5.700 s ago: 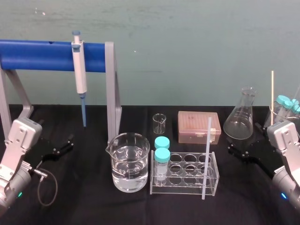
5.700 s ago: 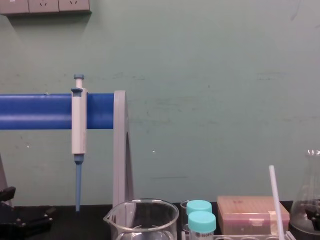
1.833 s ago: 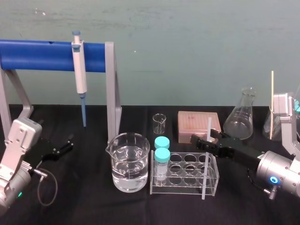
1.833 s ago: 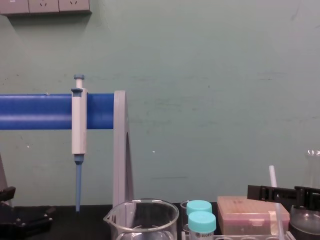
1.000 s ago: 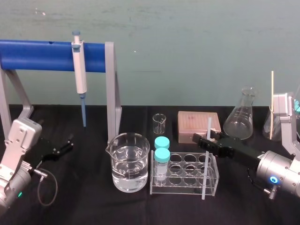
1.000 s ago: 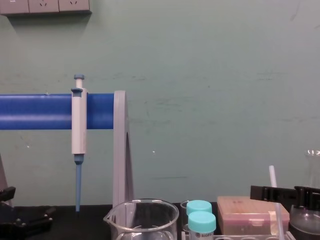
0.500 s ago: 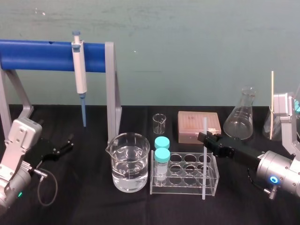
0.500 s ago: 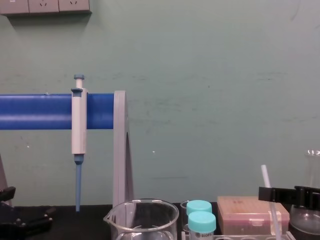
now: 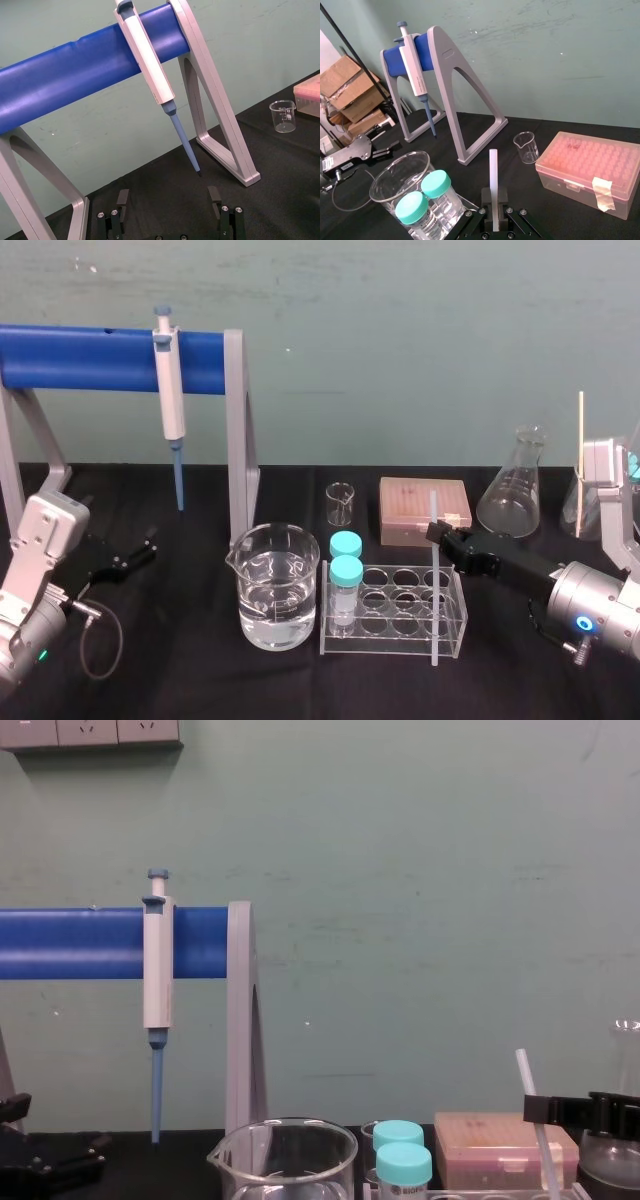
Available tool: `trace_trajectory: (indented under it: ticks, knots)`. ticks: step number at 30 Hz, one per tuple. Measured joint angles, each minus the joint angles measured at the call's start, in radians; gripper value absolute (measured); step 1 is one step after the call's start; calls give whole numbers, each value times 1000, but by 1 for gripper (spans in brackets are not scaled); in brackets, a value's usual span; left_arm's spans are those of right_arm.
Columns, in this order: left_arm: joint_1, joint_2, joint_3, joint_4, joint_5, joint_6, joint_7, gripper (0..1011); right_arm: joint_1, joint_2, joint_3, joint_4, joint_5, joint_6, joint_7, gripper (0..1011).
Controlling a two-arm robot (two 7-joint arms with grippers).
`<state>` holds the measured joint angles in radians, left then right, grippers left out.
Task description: Pick up the stirring rod with one hand, then place it down.
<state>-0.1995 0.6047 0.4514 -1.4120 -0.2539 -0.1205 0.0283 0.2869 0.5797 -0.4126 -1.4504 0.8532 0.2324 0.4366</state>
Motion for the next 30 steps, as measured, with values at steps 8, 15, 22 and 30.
trace_trajectory:
  ticks: [8,15,22,30]
  knots:
    - [0,0,0,0,0,0,0,1000,-8,1,-2,-7,-15,-50,10,60]
    - [0,0,0,0,0,0,0,1000,-26,5,5,-27,-60,-134,25,60]
    - [0,0,0,0,0,0,0,1000,-45,9,25,-59,-108,-210,46,60]
    - [0,0,0,0,0,0,0,1000,-57,20,49,-104,-132,-253,96,60]
